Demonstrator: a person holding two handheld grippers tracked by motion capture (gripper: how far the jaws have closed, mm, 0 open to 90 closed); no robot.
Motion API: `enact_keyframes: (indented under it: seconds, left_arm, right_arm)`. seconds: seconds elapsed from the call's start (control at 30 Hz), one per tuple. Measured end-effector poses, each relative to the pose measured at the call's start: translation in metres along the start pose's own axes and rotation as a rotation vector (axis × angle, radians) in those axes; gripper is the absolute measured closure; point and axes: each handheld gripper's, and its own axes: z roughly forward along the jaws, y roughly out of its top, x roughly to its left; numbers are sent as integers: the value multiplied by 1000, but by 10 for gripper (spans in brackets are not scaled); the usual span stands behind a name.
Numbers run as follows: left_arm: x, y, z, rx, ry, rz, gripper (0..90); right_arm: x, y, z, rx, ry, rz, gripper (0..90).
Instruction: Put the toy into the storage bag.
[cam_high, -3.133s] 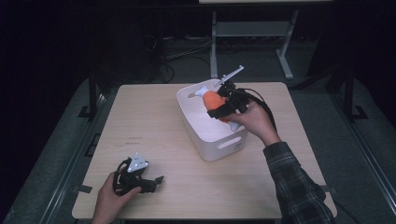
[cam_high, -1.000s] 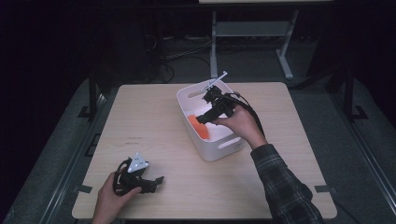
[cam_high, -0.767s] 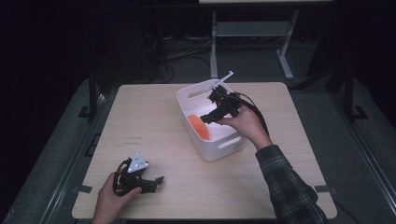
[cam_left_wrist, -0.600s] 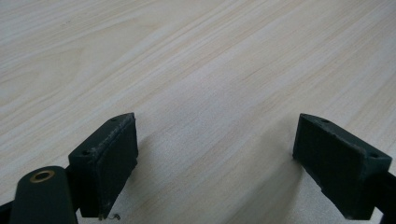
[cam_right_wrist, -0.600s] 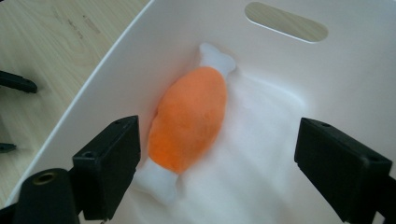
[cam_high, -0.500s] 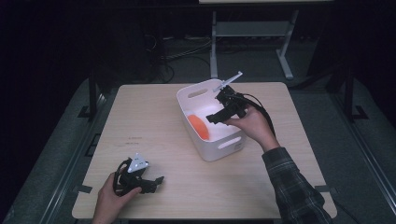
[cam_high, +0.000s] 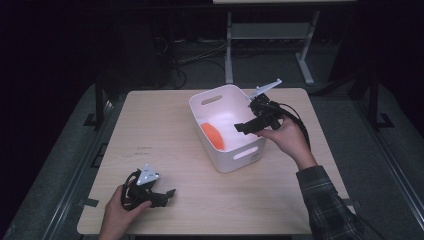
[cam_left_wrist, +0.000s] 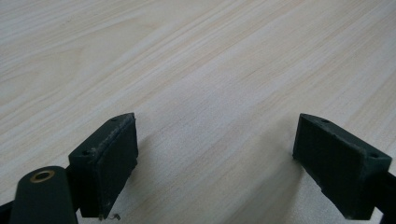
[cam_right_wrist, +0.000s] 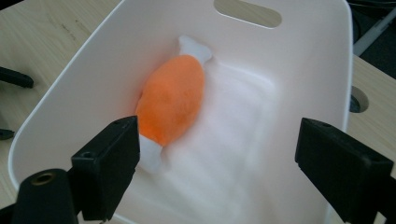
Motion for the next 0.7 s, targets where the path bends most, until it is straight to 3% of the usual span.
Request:
enact_keyframes:
  seconds: [0.53,0.7]
  left_arm:
    - [0,0,0,2,-1,2,131]
    - [0,0,0,0,-1,0,131]
  right_arm:
    - [-19,-44,-35,-54,-16,65,111]
    - [-23,-65,-43,-58,-24,76,96]
